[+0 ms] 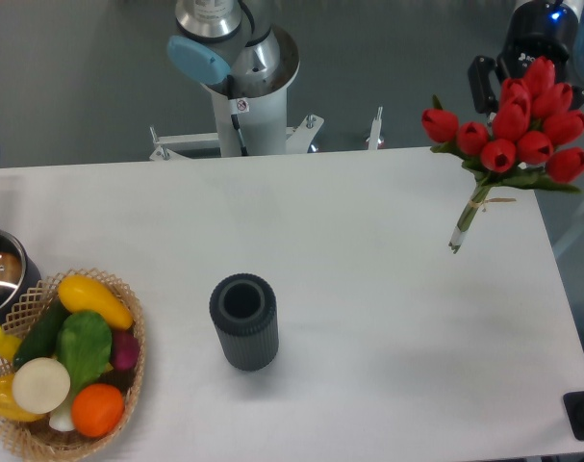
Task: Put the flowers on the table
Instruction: 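Hold the red tulip bunch in the gripper above the table, then lower the held tulips toward the table beside the black container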
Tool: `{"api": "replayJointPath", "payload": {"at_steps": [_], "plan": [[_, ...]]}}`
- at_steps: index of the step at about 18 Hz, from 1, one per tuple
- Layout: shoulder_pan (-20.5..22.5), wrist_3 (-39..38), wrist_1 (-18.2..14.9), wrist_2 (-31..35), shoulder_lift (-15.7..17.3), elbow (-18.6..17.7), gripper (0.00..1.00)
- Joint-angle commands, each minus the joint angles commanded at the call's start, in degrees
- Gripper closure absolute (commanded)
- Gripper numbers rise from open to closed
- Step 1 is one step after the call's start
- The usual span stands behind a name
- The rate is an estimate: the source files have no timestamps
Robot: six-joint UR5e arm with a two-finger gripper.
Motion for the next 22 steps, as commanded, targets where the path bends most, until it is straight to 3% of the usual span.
{"api": "replayJointPath", "payload": {"at_steps": [12, 18, 22], "plan": [[0.18, -0.62, -0.09, 0.88, 0.61, 0.0, 0.64], [-0.97, -0.44, -0.18, 15.09, 3.16, -0.18, 0.64], [-3.59, -0.35, -0.09, 22.39, 3.17, -0.61, 0.64]]}}
